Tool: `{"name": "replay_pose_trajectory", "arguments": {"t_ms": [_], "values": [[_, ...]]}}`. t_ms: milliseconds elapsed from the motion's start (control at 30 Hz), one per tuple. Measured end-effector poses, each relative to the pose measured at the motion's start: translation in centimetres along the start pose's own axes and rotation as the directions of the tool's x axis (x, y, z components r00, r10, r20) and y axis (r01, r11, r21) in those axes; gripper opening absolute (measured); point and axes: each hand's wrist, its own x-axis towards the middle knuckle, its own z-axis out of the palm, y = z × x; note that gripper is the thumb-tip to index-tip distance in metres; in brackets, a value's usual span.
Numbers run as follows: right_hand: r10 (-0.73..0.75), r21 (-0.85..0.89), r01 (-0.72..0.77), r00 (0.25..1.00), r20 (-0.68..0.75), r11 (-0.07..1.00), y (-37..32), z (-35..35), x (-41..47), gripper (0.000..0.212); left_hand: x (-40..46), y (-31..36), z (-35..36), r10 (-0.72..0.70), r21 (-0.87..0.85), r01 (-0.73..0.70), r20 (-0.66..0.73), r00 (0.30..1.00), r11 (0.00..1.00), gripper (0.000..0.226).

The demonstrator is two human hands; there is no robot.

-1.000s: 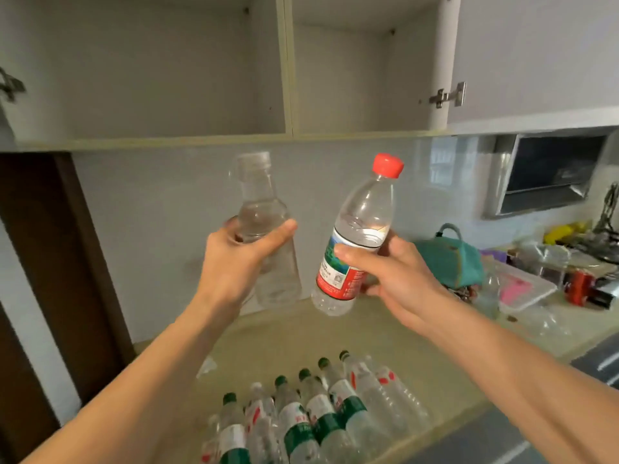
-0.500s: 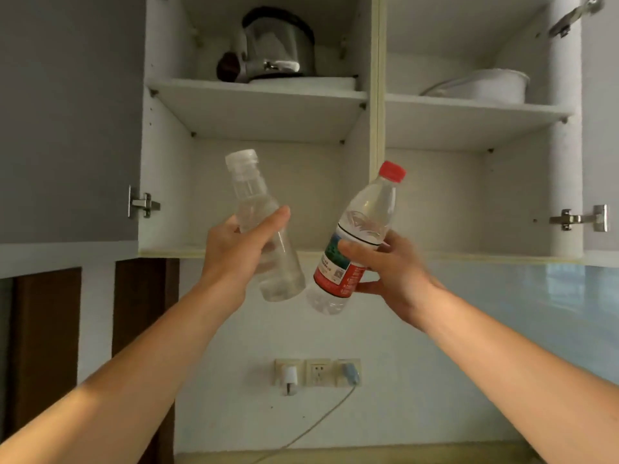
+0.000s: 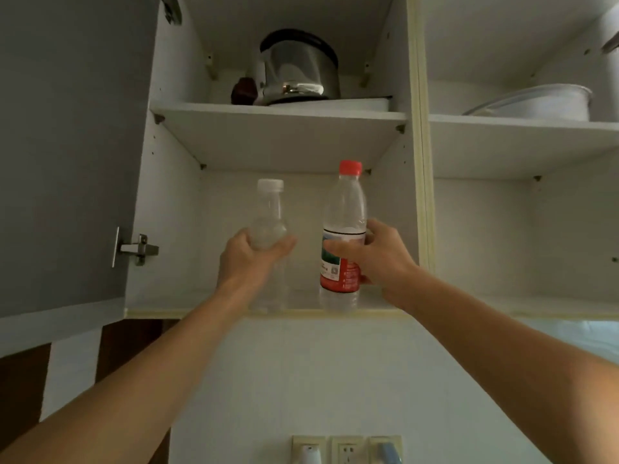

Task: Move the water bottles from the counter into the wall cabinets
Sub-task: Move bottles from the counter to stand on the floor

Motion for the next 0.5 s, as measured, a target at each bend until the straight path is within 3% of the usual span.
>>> {"name": "replay_pose_trajectory", "arguments": {"t_ms": [200,367,500], "values": [[0.108,-0.108,-0.104,0.994,0.029,0.989,1.1,1.4,3.8,0.04,3.8,-3.5,-0.1,0.049,0.036,-0.053,0.099,0.994,0.998,0.051],[0.164,-0.173,-0.158,0.986,0.023,0.972,2.8,2.7,6.2,0.046,6.4,-4.5,-0.3,-0.015,0.079,-0.005,0.245,0.969,0.997,0.037],[0.192,-0.159,-0.186,0.981,0.025,0.97,4.1,4.1,8.2,0.05,8.1,-4.9,0.4,-0.097,0.158,0.053,0.283,0.954,0.986,0.049]]}}
